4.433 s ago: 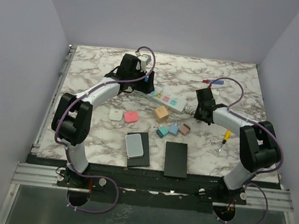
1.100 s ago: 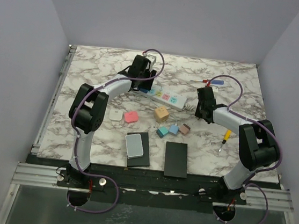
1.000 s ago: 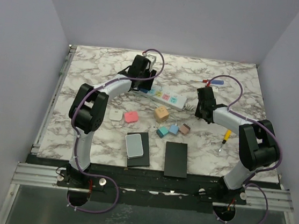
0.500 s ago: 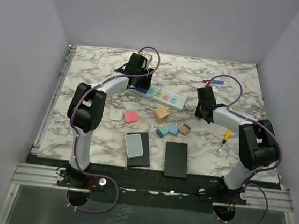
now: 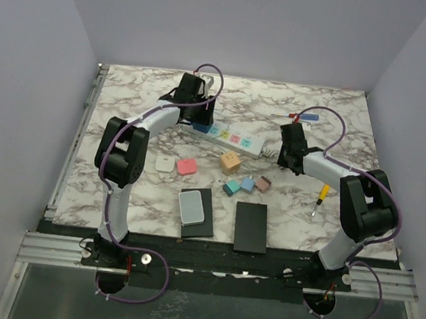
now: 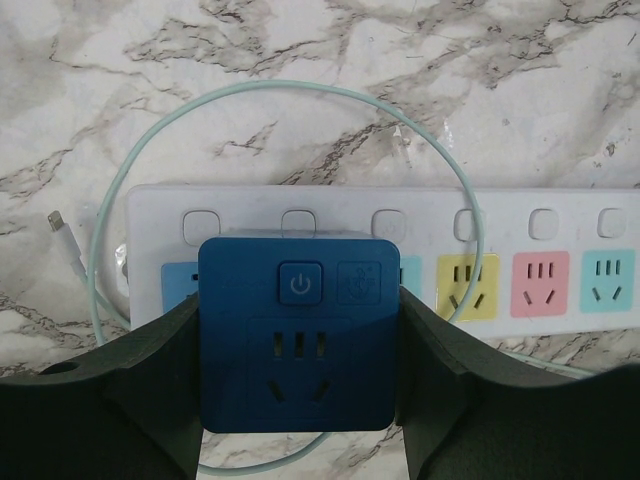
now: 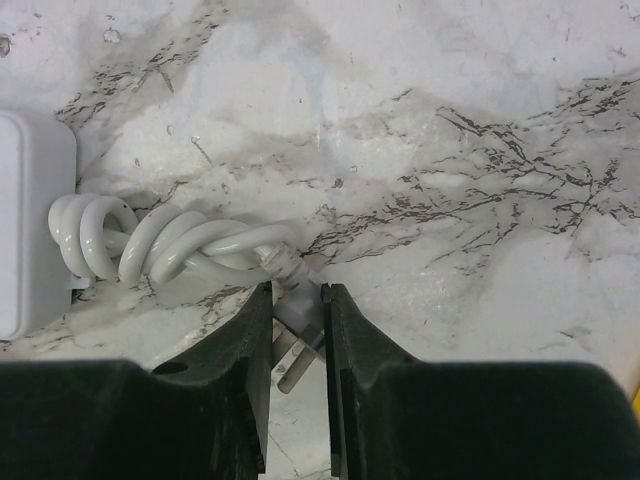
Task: Pull the plug off the socket
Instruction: Remove the plug from the socket.
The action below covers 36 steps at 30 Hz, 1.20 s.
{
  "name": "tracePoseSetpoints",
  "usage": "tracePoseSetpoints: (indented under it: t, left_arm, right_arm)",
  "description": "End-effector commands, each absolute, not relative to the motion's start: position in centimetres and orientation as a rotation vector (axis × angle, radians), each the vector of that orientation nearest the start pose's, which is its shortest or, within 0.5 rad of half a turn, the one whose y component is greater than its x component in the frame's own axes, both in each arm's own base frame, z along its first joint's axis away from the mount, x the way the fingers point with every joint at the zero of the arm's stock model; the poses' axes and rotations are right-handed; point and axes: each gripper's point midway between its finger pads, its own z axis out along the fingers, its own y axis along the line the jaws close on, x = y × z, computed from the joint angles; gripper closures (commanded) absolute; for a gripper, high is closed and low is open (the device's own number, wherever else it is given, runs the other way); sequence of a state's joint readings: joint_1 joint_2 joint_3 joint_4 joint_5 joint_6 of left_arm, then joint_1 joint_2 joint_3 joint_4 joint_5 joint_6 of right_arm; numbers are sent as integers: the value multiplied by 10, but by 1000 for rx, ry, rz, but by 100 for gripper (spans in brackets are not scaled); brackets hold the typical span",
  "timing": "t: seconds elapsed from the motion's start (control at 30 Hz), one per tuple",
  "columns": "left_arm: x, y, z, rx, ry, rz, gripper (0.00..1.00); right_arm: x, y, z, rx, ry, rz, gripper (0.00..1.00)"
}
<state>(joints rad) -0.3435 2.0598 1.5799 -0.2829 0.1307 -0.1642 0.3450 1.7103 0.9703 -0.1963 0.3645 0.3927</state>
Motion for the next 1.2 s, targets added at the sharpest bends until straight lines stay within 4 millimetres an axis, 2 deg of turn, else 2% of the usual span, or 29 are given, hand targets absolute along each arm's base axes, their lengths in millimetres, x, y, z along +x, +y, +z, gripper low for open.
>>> tracePoseSetpoints:
  t: [0.0,0.2,0.4,0.77,0.93,1.0,1.17]
  left_arm:
    - [503,-186,71,205,2412,-372,100]
    - [505,-181,78,209,2392,-331,100]
    - [503,-184,89,261,2330,-295,100]
    - [491,-190,97,388,2270,-5,100]
    - [488,-185,102,443,2240,129,100]
    - [488,-185,103,446,2239,133,100]
    - [486,-197,99,453,2256,44,100]
  right_arm:
    - [364,73,10,207,2528,-222,95]
    - [364,72,10,210,2527,-226,95]
    - [365,72,11,211,2528,-223,95]
    - [365,72,9,215,2533,-222,95]
    - [364,72,8,213,2537,-225,95]
    - [364,71,8,214,2537,-224,95]
    - [364,71,9,214,2536,-226,95]
